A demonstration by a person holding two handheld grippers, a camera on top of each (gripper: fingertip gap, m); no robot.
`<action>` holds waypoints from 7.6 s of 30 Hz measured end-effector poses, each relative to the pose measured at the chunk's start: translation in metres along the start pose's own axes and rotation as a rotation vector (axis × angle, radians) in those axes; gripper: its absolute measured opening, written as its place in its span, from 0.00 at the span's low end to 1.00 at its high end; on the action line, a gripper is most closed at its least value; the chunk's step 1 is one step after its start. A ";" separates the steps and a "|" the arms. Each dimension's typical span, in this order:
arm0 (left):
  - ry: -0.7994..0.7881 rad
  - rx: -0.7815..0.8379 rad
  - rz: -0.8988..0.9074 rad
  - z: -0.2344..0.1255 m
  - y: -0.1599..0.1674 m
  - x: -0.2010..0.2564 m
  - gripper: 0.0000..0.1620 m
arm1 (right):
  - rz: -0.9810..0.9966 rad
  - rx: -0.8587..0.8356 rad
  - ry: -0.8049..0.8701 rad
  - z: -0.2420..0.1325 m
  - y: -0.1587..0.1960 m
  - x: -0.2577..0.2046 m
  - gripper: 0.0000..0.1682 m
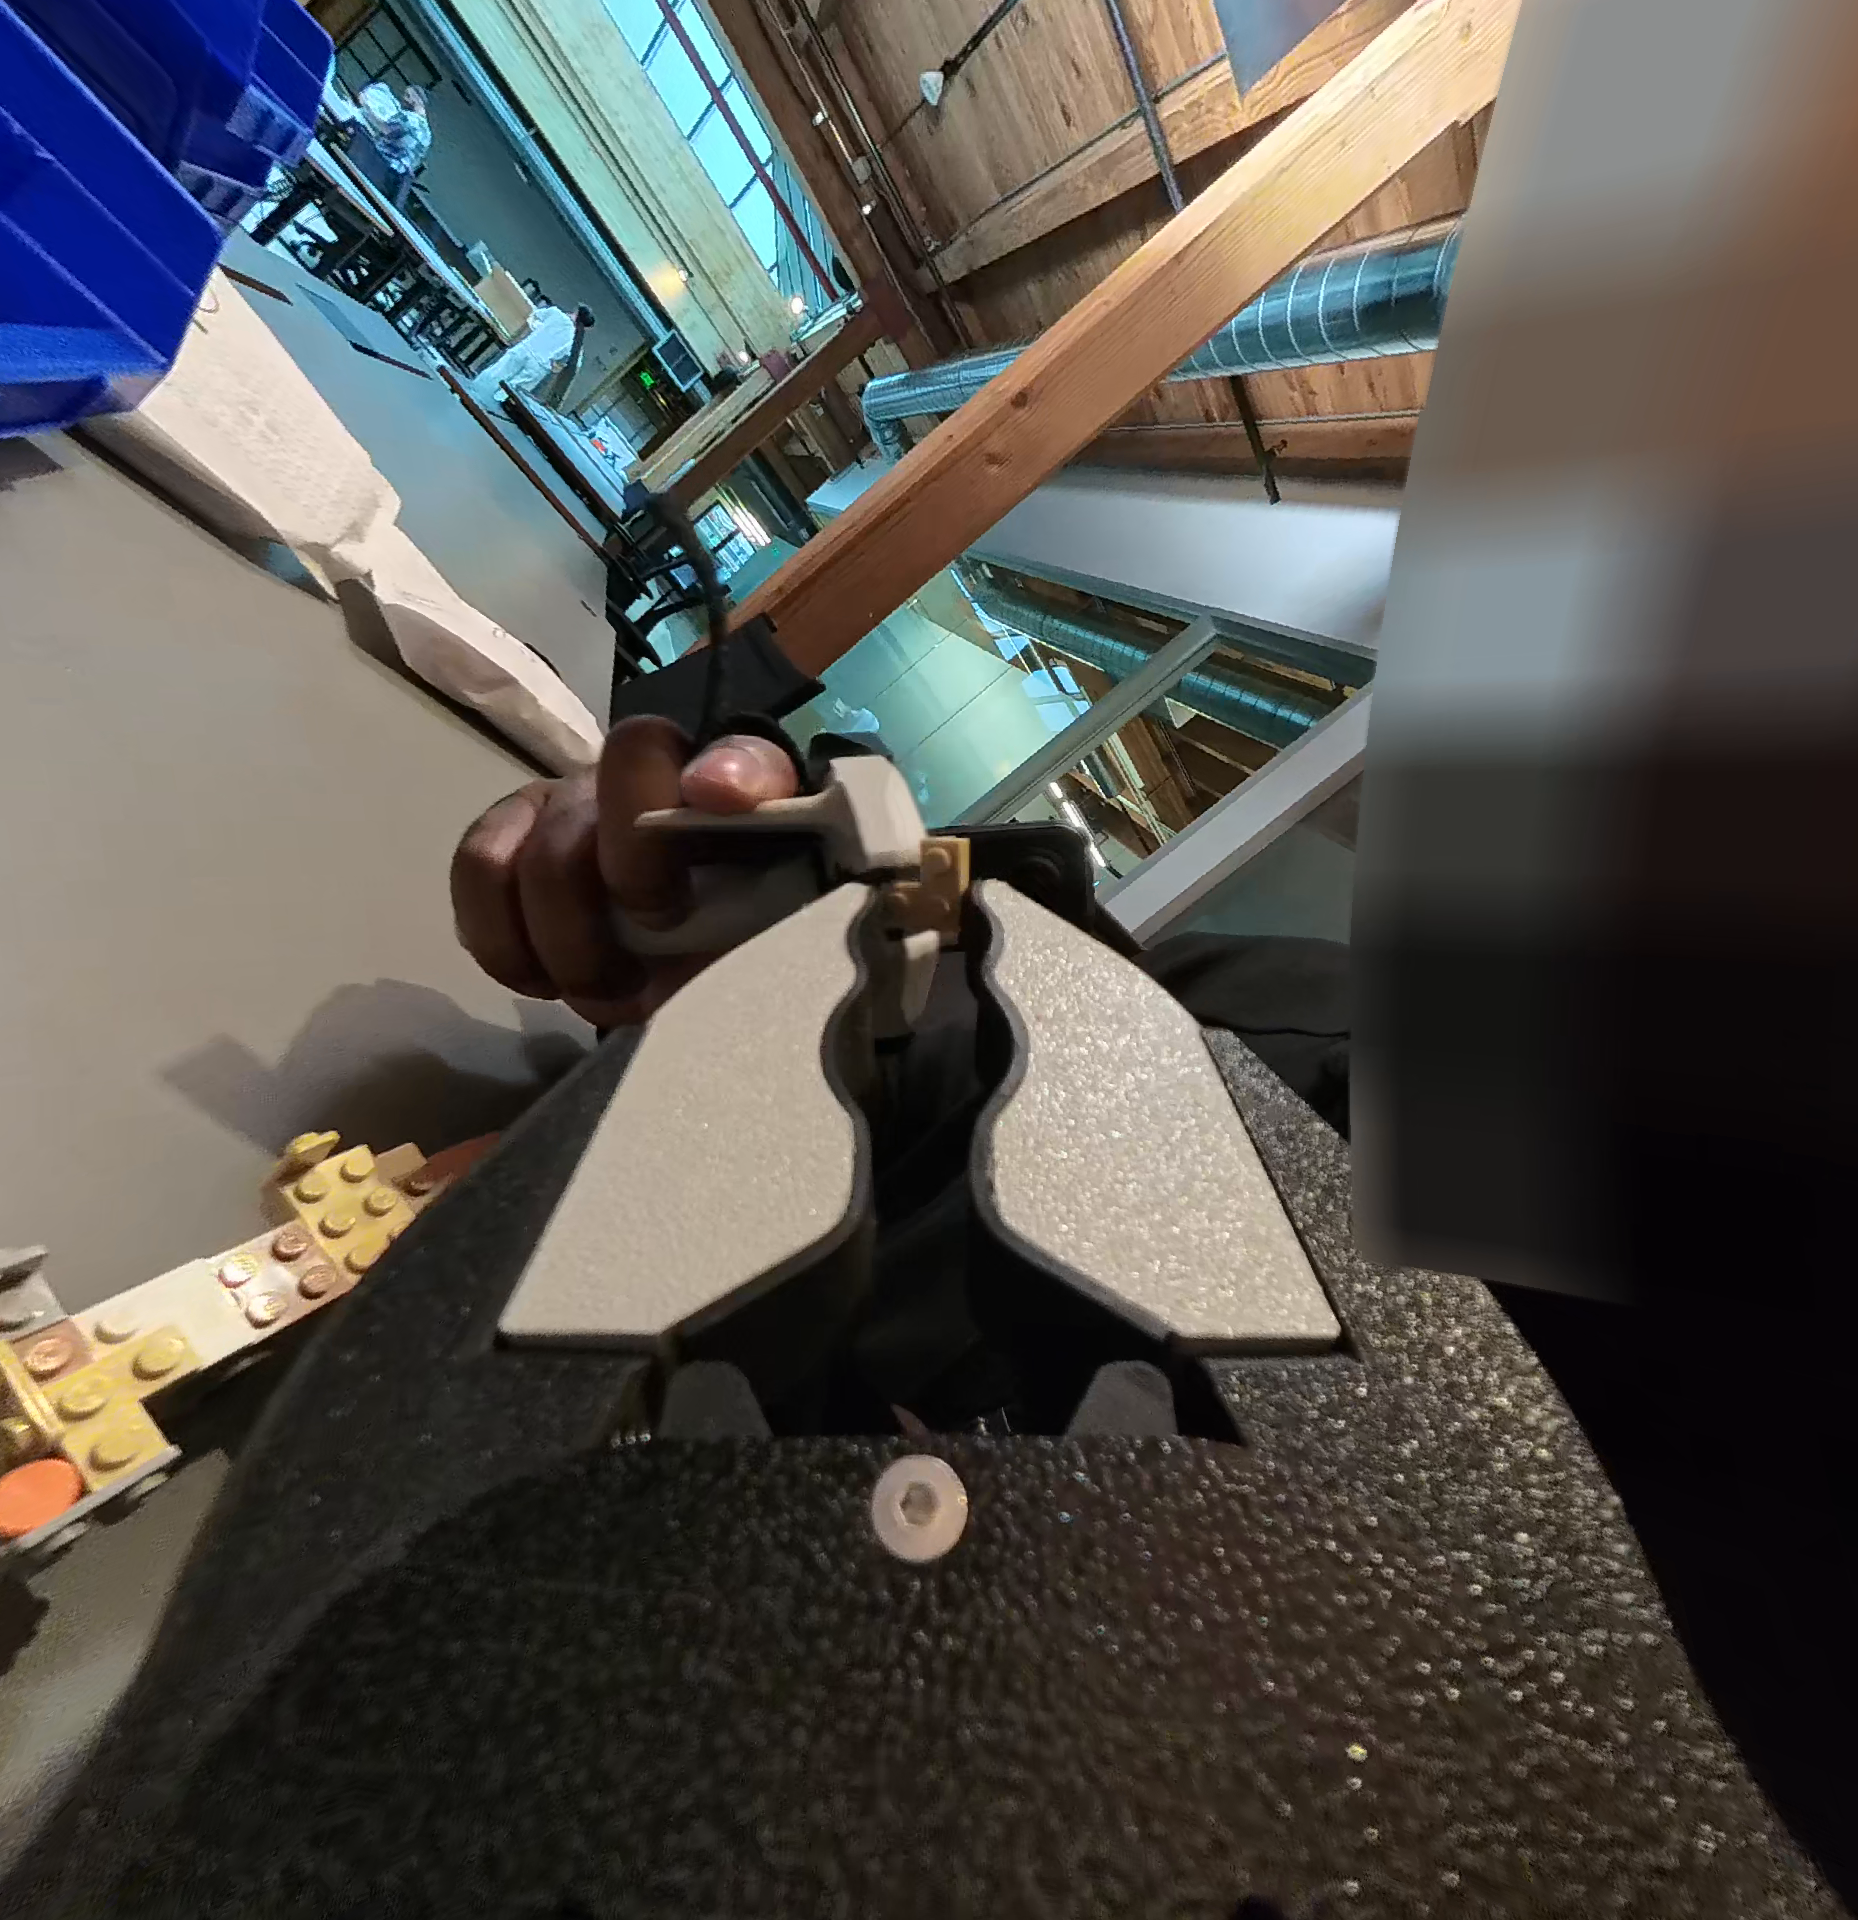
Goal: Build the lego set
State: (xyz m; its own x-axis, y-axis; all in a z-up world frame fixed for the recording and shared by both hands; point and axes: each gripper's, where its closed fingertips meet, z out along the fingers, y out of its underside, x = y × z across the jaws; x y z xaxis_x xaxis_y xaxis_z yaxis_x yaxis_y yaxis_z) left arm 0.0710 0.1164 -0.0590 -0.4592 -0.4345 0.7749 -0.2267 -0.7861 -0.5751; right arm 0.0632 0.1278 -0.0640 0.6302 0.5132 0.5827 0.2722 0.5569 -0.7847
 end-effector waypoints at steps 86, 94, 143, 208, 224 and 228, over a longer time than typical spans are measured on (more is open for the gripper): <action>-0.477 -1.046 0.983 -0.050 0.057 -0.141 0.32 | 0.689 -0.564 -0.094 -0.077 0.075 -0.028 0.05; -0.610 -0.892 0.979 -0.055 0.038 -0.130 0.43 | 0.620 -0.508 -0.107 -0.081 0.061 -0.036 0.05; -0.876 -0.499 0.652 -0.087 0.050 -0.111 0.29 | 0.494 -1.130 -0.291 0.000 0.119 -0.041 0.05; -0.824 -0.384 0.615 -0.087 0.038 -0.102 0.29 | 0.578 -0.999 -0.260 -0.077 0.095 -0.044 0.20; -0.826 -0.203 0.515 -0.083 0.060 -0.071 0.30 | 0.502 -0.958 -0.315 -0.065 0.109 -0.057 0.12; -0.808 -0.180 0.511 -0.079 0.061 -0.067 0.30 | 0.505 -0.898 -0.277 -0.065 0.110 -0.053 0.11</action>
State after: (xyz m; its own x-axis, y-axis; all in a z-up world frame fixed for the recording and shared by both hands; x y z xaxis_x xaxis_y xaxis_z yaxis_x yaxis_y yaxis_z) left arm 0.0197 0.1326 -0.1666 0.1739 -0.9282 0.3291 -0.3226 -0.3694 -0.8715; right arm 0.1070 0.1190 -0.1949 0.6631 0.7437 0.0849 0.5332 -0.3897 -0.7508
